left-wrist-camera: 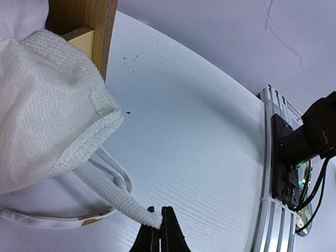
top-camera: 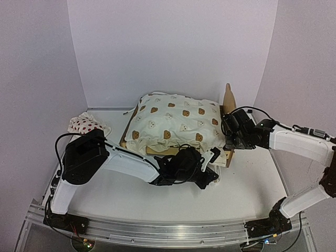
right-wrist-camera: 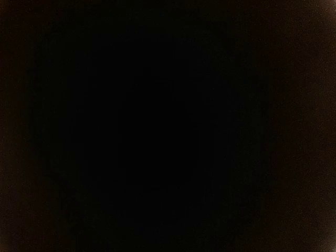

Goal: Set up the pet bed

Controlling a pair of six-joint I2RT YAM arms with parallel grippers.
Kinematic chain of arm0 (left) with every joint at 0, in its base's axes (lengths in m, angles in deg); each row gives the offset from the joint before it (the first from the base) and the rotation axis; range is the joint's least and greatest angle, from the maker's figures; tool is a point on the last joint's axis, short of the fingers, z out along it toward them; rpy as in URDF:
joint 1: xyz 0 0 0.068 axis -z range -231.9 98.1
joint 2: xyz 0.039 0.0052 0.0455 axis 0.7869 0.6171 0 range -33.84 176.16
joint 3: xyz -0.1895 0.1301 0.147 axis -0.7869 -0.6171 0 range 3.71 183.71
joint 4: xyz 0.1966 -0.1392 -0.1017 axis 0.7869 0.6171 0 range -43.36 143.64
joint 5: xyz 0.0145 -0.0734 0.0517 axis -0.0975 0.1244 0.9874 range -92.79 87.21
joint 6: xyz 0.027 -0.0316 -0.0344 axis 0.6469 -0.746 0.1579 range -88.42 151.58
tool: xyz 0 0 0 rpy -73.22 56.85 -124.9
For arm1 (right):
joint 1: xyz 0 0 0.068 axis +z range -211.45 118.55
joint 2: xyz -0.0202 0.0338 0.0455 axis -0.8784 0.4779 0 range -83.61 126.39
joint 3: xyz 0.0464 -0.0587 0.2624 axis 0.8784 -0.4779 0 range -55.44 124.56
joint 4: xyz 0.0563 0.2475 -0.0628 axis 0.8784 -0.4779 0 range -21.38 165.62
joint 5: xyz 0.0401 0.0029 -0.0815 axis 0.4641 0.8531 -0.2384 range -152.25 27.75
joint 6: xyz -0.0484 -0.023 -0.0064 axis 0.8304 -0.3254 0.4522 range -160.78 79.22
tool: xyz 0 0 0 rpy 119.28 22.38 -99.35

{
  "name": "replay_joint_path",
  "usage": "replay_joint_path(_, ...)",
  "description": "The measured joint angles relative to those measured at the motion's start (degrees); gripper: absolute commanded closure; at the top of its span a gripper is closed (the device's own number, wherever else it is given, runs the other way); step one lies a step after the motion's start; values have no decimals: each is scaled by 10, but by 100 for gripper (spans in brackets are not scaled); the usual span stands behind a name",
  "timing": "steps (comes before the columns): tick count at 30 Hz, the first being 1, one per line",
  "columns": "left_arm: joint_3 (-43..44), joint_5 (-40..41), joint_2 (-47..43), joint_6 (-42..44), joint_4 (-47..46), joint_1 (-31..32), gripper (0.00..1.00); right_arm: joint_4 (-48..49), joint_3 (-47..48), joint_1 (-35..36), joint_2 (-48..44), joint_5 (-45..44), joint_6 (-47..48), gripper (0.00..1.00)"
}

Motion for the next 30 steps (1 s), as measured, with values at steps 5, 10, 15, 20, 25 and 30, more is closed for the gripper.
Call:
replay_joint_path(5,18,-3,-14,-9,65,-5,100,22,-17,-11,-10,16,21,53)
replay_joint_path(10,28,-25,-34,-24,111,-3,100,20,-41,-22,-63,53,51,32)
replay_joint_path(15,45,-43,-38,-35,134,-7,100,-2,-82,-24,-157,119,57,33)
replay_joint_path(20,48,-58,-38,-48,161,-25,100,-8,-141,-24,-242,224,36,41)
replay_joint_path(25,61,-56,-38,-45,199,-41,100,50,-240,-24,-237,332,-16,43)
replay_joint_path(30,60,-51,-38,-42,220,-61,100,121,-304,-24,-183,384,-46,46)
